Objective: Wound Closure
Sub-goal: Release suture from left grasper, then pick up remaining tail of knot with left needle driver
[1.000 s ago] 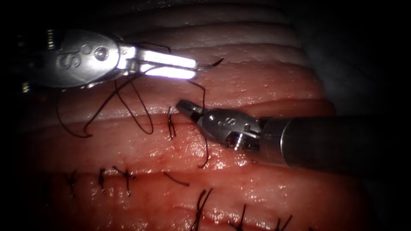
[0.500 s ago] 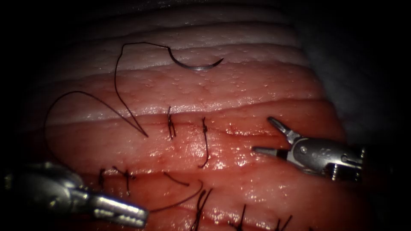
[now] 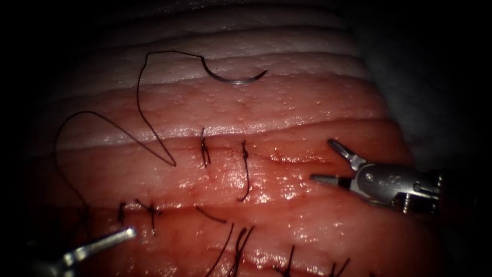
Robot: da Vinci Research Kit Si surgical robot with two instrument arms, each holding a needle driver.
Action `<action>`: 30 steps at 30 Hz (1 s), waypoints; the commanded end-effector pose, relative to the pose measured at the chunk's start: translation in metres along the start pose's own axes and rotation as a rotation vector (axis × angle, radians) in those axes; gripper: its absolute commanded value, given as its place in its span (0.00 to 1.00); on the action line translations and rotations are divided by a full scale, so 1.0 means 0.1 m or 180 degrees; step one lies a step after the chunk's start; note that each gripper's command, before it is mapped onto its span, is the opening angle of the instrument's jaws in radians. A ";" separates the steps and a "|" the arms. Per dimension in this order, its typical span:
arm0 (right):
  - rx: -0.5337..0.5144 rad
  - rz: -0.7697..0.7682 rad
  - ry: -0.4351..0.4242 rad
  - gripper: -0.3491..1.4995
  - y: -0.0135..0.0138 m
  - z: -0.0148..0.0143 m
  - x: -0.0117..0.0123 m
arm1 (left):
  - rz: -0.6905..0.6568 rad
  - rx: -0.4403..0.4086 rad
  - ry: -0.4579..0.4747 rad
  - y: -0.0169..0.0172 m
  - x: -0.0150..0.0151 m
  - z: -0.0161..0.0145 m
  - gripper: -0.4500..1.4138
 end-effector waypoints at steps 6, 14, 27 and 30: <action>0.0008 -0.0030 -0.0025 0.81 -0.010 0.010 -0.004 | -0.0239 0.0357 -0.0104 -0.052 0.008 -0.016 0.95; 0.0006 -0.0050 -0.0055 0.82 -0.010 0.013 -0.004 | -0.0597 0.0966 -0.0385 -0.124 -0.037 -0.028 0.71; 0.0017 -0.0160 -0.0096 0.85 -0.016 0.018 -0.001 | -0.0749 0.0289 -0.1133 -0.100 -0.129 0.023 0.70; 0.0023 -0.0162 -0.0113 0.85 -0.016 0.018 -0.001 | -0.0761 0.0126 -0.1113 -0.092 -0.137 0.026 0.70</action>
